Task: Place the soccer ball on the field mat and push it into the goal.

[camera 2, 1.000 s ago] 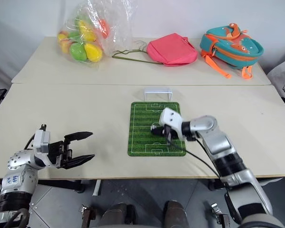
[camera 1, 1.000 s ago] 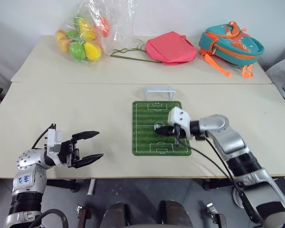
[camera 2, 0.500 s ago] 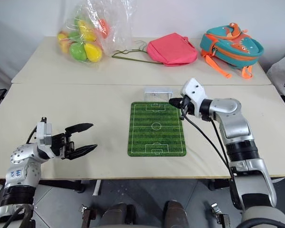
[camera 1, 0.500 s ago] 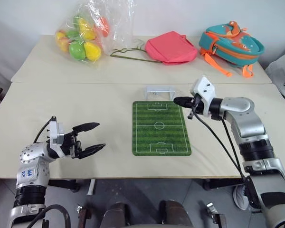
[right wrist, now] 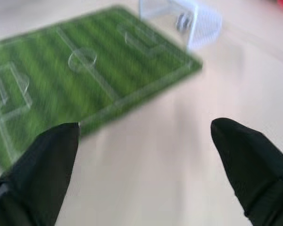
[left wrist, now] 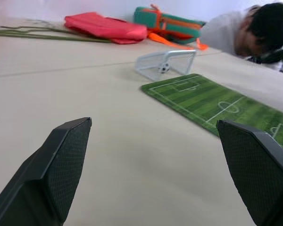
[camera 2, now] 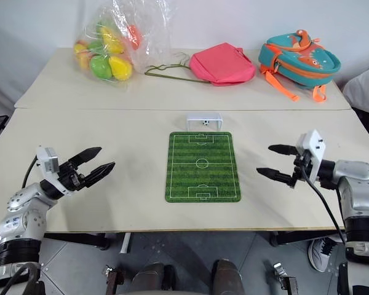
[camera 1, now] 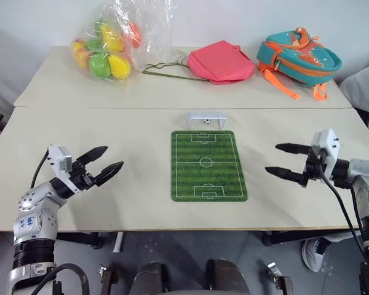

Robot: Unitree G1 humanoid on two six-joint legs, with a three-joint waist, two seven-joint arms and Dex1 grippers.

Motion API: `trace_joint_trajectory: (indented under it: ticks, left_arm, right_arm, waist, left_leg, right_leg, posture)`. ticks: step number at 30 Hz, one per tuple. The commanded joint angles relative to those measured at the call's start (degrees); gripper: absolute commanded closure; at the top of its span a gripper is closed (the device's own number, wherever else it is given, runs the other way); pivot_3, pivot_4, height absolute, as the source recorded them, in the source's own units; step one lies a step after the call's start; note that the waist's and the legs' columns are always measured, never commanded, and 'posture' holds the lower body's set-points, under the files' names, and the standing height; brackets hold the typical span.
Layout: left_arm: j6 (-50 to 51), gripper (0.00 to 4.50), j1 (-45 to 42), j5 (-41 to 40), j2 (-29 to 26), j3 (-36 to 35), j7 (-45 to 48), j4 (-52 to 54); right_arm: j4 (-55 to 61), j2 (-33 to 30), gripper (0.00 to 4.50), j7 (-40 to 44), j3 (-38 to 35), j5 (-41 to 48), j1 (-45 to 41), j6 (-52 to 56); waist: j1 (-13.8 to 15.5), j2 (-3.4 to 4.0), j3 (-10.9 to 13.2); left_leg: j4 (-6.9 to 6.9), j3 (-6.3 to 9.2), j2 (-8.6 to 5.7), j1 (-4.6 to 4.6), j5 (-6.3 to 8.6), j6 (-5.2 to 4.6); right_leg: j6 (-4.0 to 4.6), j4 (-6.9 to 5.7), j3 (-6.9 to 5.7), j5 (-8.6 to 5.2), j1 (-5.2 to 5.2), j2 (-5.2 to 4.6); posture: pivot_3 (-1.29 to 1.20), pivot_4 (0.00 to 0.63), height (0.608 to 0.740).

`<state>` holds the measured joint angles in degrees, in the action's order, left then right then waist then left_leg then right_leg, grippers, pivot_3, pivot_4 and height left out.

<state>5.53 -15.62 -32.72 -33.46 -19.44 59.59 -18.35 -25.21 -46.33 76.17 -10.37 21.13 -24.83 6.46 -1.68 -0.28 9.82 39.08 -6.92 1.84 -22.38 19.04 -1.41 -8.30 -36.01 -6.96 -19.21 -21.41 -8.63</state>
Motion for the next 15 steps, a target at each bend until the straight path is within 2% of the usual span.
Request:
trace_joint_trajectory:
  ticks: [1,8,15]
  left_arm:
    - [0.89,0.00,0.88,-0.22,-1.97,-1.23,0.55,1.68]
    - [1.13,0.00,1.50,-1.32,-4.49,-2.95,3.49,0.76]
    - [2.48,0.00,1.42,-1.99,-5.51,-4.52,3.44,1.27]
  right_arm:
    - [-2.32,-2.19,0.02,3.56,-2.80,1.74,0.48,-3.18]
    - [-5.32,-2.35,0.02,4.54,-4.04,1.73,1.33,-6.52]
    - [1.46,0.95,0.02,-1.00,-4.52,3.50,5.17,-3.70]
  waist:
    - [0.02,0.00,0.00]
    - [0.10,0.00,0.00]
    - [0.21,0.00,0.00]
  left_leg:
    - [0.00,0.00,0.01,0.01,0.00,0.00]
    - [0.02,0.02,0.02,0.00,0.00,0.00]
    - [0.02,0.05,0.06,0.00,0.00,0.00]
  right_leg:
    - [0.00,-0.01,0.00,0.00,0.00,0.01]
    - [0.00,-0.01,0.01,0.00,0.01,0.00]
    - [0.00,-0.02,0.00,0.00,0.02,-0.02]
  posture:
    - [0.00,0.150,0.740]
    - [0.00,0.150,0.740]
    - [0.00,0.150,0.740]
